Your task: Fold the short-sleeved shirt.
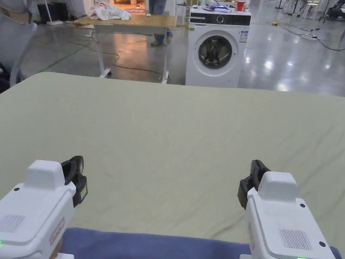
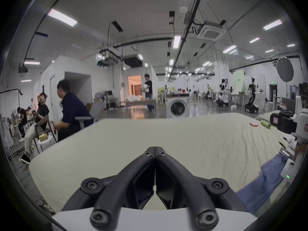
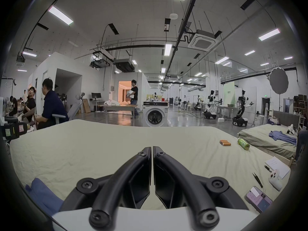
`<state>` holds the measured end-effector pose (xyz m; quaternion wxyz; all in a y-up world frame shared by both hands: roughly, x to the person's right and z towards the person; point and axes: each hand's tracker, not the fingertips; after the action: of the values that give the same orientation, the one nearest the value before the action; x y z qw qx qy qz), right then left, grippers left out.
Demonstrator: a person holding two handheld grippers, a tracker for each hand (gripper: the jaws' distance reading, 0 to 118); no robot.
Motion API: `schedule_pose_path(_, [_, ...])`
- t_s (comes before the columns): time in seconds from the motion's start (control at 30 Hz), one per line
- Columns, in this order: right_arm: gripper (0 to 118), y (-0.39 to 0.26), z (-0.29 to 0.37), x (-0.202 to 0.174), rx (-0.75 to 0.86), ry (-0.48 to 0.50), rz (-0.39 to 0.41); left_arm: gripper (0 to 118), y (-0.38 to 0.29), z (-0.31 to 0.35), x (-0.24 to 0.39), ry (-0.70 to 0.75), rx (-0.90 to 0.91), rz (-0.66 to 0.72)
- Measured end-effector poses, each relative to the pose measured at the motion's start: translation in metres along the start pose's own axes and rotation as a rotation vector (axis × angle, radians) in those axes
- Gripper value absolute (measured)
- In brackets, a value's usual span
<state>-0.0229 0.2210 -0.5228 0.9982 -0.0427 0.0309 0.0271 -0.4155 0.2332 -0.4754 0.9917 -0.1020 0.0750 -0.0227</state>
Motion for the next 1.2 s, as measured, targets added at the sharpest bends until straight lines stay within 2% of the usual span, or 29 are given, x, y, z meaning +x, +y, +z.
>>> schedule_pose_path(0.3, [1, -0.006, -0.007, -0.011, -0.033, 0.054, 0.033, 0, -0.053, -0.006, -0.091, -0.179, -0.408, 0.097])
schedule_pose_path(0.37, [1, -0.009, -0.008, -0.014, -0.047, 0.069, 0.034, 0, -0.075, -0.010, -0.107, -0.227, -0.511, 0.191])
schedule_pose_path(0.47, [1, -0.013, -0.010, -0.018, -0.064, 0.082, 0.042, 7, -0.111, -0.022, -0.130, -0.326, -0.657, 0.415])
schedule_pose_path(0.57, [1, -0.016, -0.010, -0.018, -0.081, 0.094, 0.046, 47, -0.133, -0.028, -0.140, -0.368, -0.729, 0.501])
schedule_pose_path(0.6, [1, -0.016, -0.010, -0.018, -0.089, 0.096, 0.049, 65, -0.141, -0.031, -0.143, -0.395, -0.751, 0.543])
schedule_pose_path(0.63, [1, -0.017, -0.010, -0.018, -0.093, 0.097, 0.050, 73, -0.149, -0.033, -0.147, -0.415, -0.759, 0.600])
schedule_pose_path(0.7, [1, -0.018, -0.010, -0.018, -0.100, 0.095, 0.054, 78, -0.162, -0.038, -0.153, -0.456, -0.761, 0.714])
schedule_pose_path(0.8, [1, -0.021, -0.010, -0.016, -0.120, 0.100, 0.064, 78, -0.177, -0.045, -0.162, -0.527, -0.721, 0.898])
schedule_pose_path(0.87, [1, -0.023, -0.010, -0.015, -0.134, 0.102, 0.065, 77, -0.185, -0.051, -0.162, -0.559, -0.721, 0.972])
schedule_pose_path(0.97, [1, -0.025, -0.010, -0.015, -0.150, 0.103, 0.063, 76, -0.191, -0.057, -0.151, -0.641, -0.722, 1.002])
schedule_pose_path(1.03, [1, -0.027, -0.010, -0.015, -0.158, 0.101, 0.063, 69, -0.193, -0.061, -0.138, -0.702, -0.743, 1.014])
schedule_pose_path(1.07, [1, -0.027, -0.010, -0.016, -0.162, 0.102, 0.060, 63, -0.194, -0.063, -0.132, -0.721, -0.755, 1.011])
schedule_pose_path(1.17, [1, -0.029, -0.010, -0.017, -0.169, 0.107, 0.055, 24, -0.192, -0.069, -0.118, -0.683, -0.795, 0.960])
schedule_pose_path(1.2, [1, -0.029, -0.010, -0.018, -0.170, 0.108, 0.057, 14, -0.191, -0.070, -0.115, -0.658, -0.809, 0.919])
